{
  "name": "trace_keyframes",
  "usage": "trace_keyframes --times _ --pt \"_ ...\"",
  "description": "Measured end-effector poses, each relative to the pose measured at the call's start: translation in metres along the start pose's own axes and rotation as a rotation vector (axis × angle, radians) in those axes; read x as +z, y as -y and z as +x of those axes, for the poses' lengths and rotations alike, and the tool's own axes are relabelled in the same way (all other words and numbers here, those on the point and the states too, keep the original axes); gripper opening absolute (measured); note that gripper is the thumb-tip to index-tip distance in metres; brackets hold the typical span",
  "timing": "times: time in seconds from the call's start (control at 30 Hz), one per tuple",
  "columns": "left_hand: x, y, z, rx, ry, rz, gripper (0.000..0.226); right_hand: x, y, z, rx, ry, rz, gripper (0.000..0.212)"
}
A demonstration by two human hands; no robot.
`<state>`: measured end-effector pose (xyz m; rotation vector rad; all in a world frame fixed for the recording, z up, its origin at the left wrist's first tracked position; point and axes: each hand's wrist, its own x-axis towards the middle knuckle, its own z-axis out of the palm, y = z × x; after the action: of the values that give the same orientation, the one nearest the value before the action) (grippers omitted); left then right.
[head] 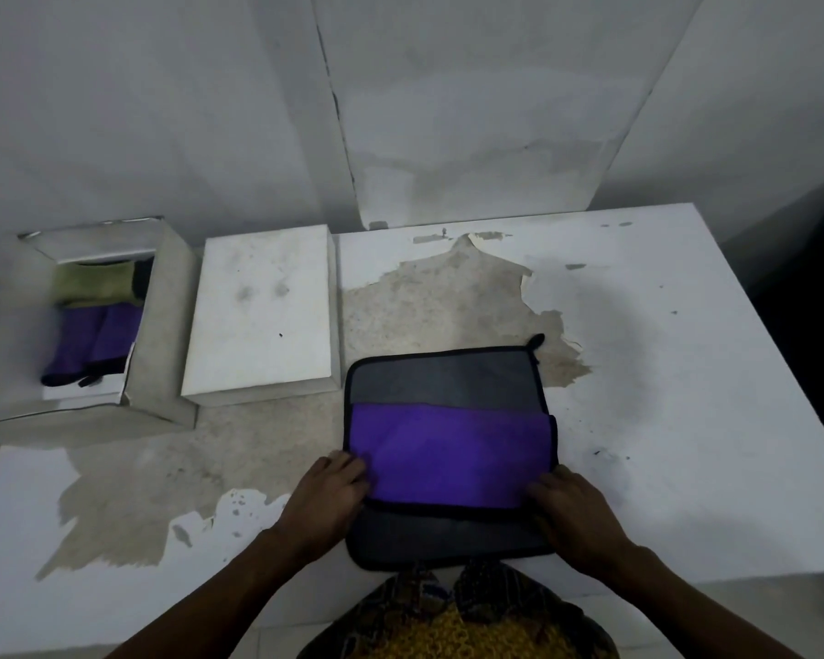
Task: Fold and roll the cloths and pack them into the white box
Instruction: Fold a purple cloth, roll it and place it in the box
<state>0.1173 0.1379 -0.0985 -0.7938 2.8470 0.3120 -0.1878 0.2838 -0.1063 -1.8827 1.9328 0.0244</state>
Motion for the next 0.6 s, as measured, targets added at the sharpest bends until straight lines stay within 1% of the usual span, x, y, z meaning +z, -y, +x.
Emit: trace_keyframes --times 0.07,0.13,0.17,0.23,0.27,0.3,0.4,0.47,0.53,0.57,0.6 --pt "0.001 -0.001 0.0 0.051 -0.025 0.054 0.035 -0.002 0.003 -0.001 -0.022 -0.017 -0.046 0.02" --pt "-0.001 0.0 0.0 0.054 -0.078 0.035 0.036 -0.008 0.004 -0.001 -0.046 -0.073 -0.074 0.031" --pt "-0.001 0.002 -0.001 0.044 -0.107 0.004 0.034 -0.012 0.004 0.0 -0.056 -0.106 -0.074 0.035" --pt "0.001 0.004 -0.006 0.046 -0.146 -0.06 0.021 -0.019 0.001 0.002 -0.064 -0.133 -0.08 0.038" --pt "0.004 0.004 -0.01 0.068 -0.138 -0.07 0.017 -0.021 0.0 0.003 -0.071 -0.137 -0.095 0.038" --pt "0.008 0.002 -0.012 0.099 -0.114 -0.059 0.019 -0.021 -0.001 0.002 -0.077 -0.129 -0.109 0.038" --pt "0.019 -0.004 -0.016 0.14 0.008 -0.024 0.031 -0.011 0.0 -0.001 -0.09 -0.059 -0.125 0.036" --pt "0.017 -0.004 -0.014 0.115 0.053 -0.044 0.027 -0.007 0.0 0.0 -0.065 0.02 -0.093 0.029" --pt "0.008 -0.004 -0.011 0.059 0.085 -0.099 0.019 -0.011 -0.004 0.006 -0.018 0.162 -0.096 0.027" --pt "0.004 -0.004 -0.009 0.026 0.107 -0.138 0.017 -0.015 -0.004 0.009 0.001 0.201 -0.086 0.022" --pt "0.0 -0.003 -0.005 -0.007 0.116 -0.192 0.017 -0.019 -0.004 0.012 0.013 0.194 -0.05 0.012"
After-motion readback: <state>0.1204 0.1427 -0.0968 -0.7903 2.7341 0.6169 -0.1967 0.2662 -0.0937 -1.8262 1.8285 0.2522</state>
